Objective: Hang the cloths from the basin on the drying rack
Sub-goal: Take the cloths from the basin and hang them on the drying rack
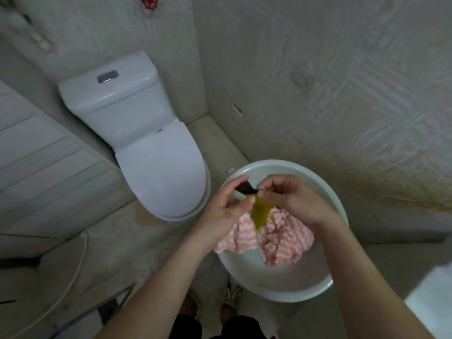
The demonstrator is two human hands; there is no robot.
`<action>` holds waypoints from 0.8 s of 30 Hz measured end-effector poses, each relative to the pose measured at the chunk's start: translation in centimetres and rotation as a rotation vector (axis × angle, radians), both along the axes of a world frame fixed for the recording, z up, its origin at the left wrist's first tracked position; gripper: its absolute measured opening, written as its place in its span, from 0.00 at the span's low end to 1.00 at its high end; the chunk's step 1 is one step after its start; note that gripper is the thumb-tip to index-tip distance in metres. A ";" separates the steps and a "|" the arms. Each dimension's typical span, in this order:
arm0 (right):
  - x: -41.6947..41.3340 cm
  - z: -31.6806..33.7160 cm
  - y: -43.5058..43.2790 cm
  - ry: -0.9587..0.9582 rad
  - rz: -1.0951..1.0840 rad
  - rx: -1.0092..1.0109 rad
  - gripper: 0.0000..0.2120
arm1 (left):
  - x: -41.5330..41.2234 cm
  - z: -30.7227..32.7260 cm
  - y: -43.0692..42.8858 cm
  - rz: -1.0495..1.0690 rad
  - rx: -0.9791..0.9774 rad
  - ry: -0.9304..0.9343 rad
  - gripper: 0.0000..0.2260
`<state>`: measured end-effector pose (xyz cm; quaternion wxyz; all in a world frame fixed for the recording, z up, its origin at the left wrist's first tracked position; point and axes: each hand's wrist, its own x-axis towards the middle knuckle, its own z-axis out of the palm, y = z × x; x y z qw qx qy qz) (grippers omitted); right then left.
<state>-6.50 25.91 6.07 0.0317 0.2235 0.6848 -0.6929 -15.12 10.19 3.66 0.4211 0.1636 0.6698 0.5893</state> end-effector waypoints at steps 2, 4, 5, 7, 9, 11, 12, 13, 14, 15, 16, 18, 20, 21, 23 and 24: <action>-0.6 1.6 0.0 0.034 0.048 0.060 0.04 | -0.4 0.8 0.3 -0.074 0.008 0.030 0.17; -1.0 3.1 0.0 0.054 0.059 0.132 0.05 | -1.0 1.6 -0.2 -0.069 -0.027 0.177 0.06; -1.1 3.8 0.1 0.048 0.075 0.173 0.05 | -1.2 2.2 -0.6 -0.041 -0.034 0.235 0.03; -1.3 5.4 -0.4 0.024 0.152 0.269 0.04 | -1.8 4.0 -2.0 0.035 -0.023 0.336 0.06; -1.8 6.3 -0.7 -0.041 0.230 0.415 0.05 | -2.3 6.3 -3.1 0.060 -0.014 0.461 0.08; -2.8 6.7 -1.1 -0.109 0.281 0.576 0.10 | -3.0 8.3 -4.4 0.097 0.009 0.580 0.11; -3.2 6.6 -1.2 -0.123 0.290 0.633 0.14 | -3.2 9.1 -4.9 0.134 0.033 0.605 0.12; -3.8 7.0 -1.7 -0.112 0.308 0.688 0.16 | -3.7 10.0 -5.8 0.195 0.062 0.604 0.12; -4.2 7.2 -2.0 -0.092 0.309 0.721 0.17 | -4.0 10.7 -6.5 0.251 0.091 0.565 0.11; -5.0 7.6 -2.6 -0.047 0.305 0.714 0.15 | -4.5 11.7 -7.6 0.307 0.109 0.538 0.10; -5.4 8.0 -3.2 0.026 0.260 0.598 0.12 | -4.9 12.3 -8.4 0.354 0.121 0.508 0.10; -6.6 9.0 -4.9 0.148 0.112 0.109 0.10 | -5.8 13.5 -10.4 0.448 0.146 0.437 0.12; -8.6 9.9 -7.2 0.237 0.011 -0.376 0.12 | -7.0 14.5 -12.6 0.527 0.182 0.333 0.15; -9.5 10.2 -8.2 0.262 -0.015 -0.492 0.11 | -7.5 14.8 -13.4 0.557 0.182 0.260 0.15; -11.4 10.7 -10.2 0.236 -0.043 -0.500 0.04 | -8.3 15.1 -14.9 0.616 0.153 0.128 0.09; -12.8 11.1 -12.0 0.216 -0.038 -0.420 0.04 | -9.0 15.2 -16.6 0.658 0.140 0.068 0.08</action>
